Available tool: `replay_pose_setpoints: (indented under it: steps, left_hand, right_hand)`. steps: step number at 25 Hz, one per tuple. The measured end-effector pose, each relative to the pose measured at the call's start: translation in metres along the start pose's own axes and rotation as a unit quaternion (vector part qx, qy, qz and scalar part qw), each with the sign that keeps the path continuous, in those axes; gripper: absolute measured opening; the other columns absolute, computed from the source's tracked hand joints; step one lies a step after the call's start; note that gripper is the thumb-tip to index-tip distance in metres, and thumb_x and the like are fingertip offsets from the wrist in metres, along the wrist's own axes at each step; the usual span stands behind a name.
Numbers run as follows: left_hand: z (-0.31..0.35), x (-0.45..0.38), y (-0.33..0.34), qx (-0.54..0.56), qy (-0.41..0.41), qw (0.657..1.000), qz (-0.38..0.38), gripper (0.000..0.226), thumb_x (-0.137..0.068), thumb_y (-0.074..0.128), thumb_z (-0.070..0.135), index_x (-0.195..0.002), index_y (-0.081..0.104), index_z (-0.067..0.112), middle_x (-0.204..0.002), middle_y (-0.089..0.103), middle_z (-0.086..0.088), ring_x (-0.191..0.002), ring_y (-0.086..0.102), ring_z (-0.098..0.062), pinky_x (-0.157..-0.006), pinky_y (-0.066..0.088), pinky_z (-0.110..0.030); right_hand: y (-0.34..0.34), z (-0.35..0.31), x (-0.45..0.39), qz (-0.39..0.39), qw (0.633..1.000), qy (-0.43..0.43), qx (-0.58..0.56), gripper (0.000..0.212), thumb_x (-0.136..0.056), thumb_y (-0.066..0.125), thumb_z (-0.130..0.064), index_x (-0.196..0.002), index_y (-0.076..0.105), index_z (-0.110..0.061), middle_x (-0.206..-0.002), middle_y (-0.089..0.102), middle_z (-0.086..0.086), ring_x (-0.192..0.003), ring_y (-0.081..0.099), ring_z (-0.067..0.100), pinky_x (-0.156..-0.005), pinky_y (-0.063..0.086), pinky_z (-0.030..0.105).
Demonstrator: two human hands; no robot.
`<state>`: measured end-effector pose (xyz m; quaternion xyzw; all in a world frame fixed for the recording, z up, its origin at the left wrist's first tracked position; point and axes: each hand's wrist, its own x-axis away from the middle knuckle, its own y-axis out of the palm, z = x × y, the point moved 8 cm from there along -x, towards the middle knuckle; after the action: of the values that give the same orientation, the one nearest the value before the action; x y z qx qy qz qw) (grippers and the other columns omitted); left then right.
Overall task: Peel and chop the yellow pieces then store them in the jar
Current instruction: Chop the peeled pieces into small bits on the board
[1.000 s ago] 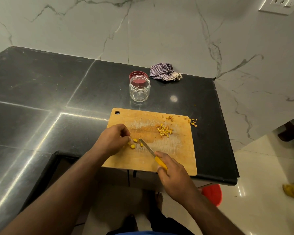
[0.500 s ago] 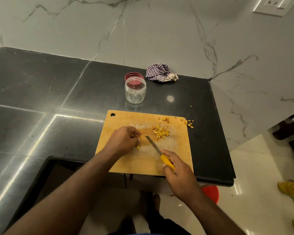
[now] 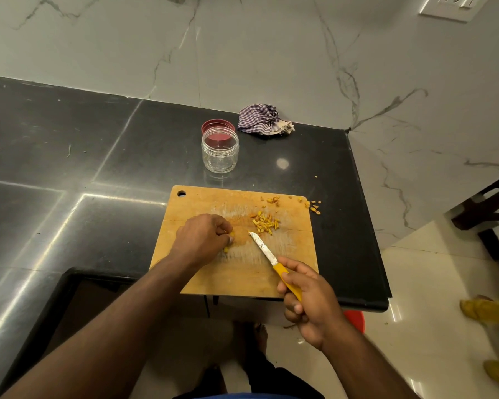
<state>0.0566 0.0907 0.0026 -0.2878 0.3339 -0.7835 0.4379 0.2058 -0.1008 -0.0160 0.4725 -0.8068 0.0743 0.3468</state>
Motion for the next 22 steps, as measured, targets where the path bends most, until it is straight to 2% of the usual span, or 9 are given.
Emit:
replay_pose_setpoints:
  steps: [5,8,12,15,17,18,20,22]
  left_hand:
    - [-0.001,-0.001,0.0,-0.006,0.0,1.0,0.001,0.023,-0.084,0.075,0.033,-0.107,0.073,0.029,-0.085,0.065,0.017,-0.086,0.061,-0.006,-0.079,0.055,-0.036]
    - [-0.001,0.0,0.0,-0.006,0.003,1.0,0.002,0.022,-0.084,0.075,0.034,-0.106,0.073,0.029,-0.084,0.065,0.018,-0.085,0.061,-0.005,-0.08,0.055,-0.037]
    - [-0.003,0.002,0.0,0.006,0.003,1.0,0.008,0.025,-0.084,0.075,0.033,-0.109,0.073,0.029,-0.084,0.065,0.018,-0.085,0.061,-0.004,-0.08,0.055,-0.037]
    - [-0.005,0.001,0.001,0.014,-0.004,1.0,0.013,0.025,-0.085,0.074,0.032,-0.109,0.074,0.028,-0.085,0.066,0.018,-0.086,0.062,-0.005,-0.082,0.056,-0.039]
    - [-0.006,0.001,0.002,0.013,-0.01,1.0,0.02,0.022,-0.085,0.074,0.033,-0.106,0.075,0.028,-0.087,0.068,0.016,-0.086,0.063,-0.006,-0.081,0.057,-0.04]
    - [-0.006,0.001,0.002,0.01,-0.013,1.0,0.024,0.021,-0.085,0.074,0.033,-0.105,0.075,0.028,-0.088,0.068,0.016,-0.086,0.063,-0.006,-0.081,0.057,-0.039]
    - [-0.005,0.002,0.002,0.003,-0.016,0.999,0.029,0.018,-0.085,0.074,0.035,-0.102,0.075,0.028,-0.087,0.068,0.016,-0.086,0.063,-0.007,-0.08,0.056,-0.039]
    - [-0.004,0.003,0.002,-0.002,-0.019,0.999,0.032,0.017,-0.084,0.074,0.036,-0.1,0.075,0.029,-0.088,0.068,0.016,-0.087,0.063,-0.007,-0.081,0.055,-0.04]
  right_hand:
    - [0.003,0.005,0.007,-0.026,0.999,0.041,-0.015,0.03,-0.098,0.046,-0.004,-0.119,0.065,-0.014,-0.071,0.055,0.011,-0.039,0.028,0.009,-0.039,0.018,0.018]
    - [0.005,0.001,0.009,-0.026,0.999,0.021,0.01,0.031,-0.097,0.046,-0.003,-0.118,0.066,-0.015,-0.071,0.055,0.011,-0.038,0.028,0.01,-0.041,0.019,0.019]
    - [0.011,-0.018,0.014,-0.003,0.99,-0.071,0.117,0.041,-0.094,0.044,0.0,-0.12,0.062,-0.026,-0.072,0.056,0.008,-0.041,0.03,0.011,-0.042,0.021,0.023]
    - [0.021,-0.023,0.017,-0.004,0.955,-0.125,0.269,0.044,-0.095,0.045,-0.007,-0.126,0.056,-0.037,-0.081,0.061,0.0,-0.046,0.04,0.007,-0.044,0.032,0.026]
    - [0.032,-0.027,0.021,0.0,0.903,-0.171,0.394,0.045,-0.098,0.045,-0.015,-0.137,0.048,-0.038,-0.104,0.064,-0.006,-0.061,0.053,0.003,-0.056,0.041,0.023]
    - [0.038,-0.029,0.023,0.001,0.874,-0.199,0.443,0.046,-0.1,0.044,-0.018,-0.142,0.043,-0.036,-0.12,0.061,-0.007,-0.079,0.059,0.002,-0.067,0.044,0.02]
    - [0.051,-0.032,0.027,-0.006,0.832,-0.239,0.501,0.049,-0.102,0.04,-0.02,-0.149,0.034,-0.03,-0.143,0.048,-0.006,-0.119,0.051,0.006,-0.094,0.039,0.017]
    - [0.061,-0.03,0.028,-0.015,0.808,-0.251,0.534,0.051,-0.104,0.037,-0.021,-0.153,0.027,-0.028,-0.149,0.041,-0.006,-0.132,0.04,0.006,-0.105,0.032,0.018]
